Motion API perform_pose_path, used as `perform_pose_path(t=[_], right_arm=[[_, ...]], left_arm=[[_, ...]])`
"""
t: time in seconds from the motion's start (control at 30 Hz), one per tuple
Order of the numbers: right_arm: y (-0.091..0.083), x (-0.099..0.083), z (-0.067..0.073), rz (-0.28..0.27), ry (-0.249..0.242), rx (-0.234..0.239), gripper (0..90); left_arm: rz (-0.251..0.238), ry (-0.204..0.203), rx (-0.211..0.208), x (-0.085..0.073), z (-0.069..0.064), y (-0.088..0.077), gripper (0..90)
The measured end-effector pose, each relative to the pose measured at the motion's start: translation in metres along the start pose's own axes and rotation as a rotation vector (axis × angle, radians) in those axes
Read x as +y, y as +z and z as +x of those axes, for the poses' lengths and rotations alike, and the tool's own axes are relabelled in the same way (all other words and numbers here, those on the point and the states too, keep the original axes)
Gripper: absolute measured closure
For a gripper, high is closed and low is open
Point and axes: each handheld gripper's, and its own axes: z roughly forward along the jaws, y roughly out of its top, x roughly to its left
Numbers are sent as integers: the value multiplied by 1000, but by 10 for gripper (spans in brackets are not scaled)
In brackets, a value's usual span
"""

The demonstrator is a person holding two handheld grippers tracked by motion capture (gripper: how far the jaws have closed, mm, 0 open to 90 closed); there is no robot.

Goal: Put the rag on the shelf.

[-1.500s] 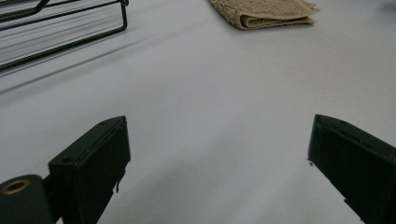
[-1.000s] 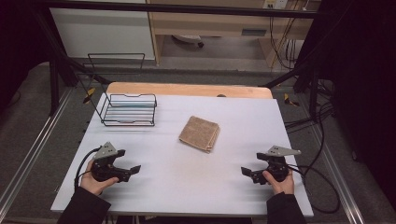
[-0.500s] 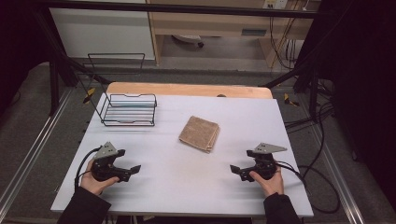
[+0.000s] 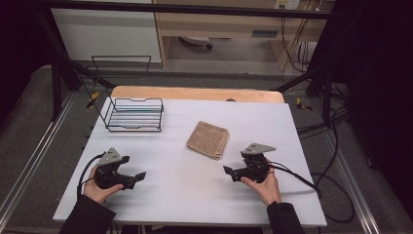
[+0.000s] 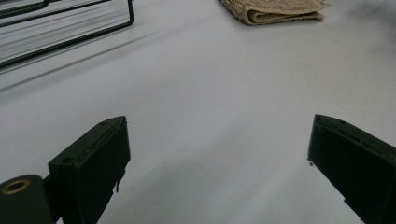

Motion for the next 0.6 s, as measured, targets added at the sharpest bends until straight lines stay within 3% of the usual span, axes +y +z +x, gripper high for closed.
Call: perform_pose_path(t=[0.13,0.27,0.47,0.6], right_arm=[[10,12,7,-31,-4,17,168],[24,21,10,-23,-9,11,220],[49,34,16,21,-52,6,301],[63,41,19,54,-93,-4,407]], left_arm=[[2,3,0,0,0,0,56],[-2,1,1,0,0,0,56],[-1,1,0,0,0,0,58],[0,2,-2,0,0,0,59]])
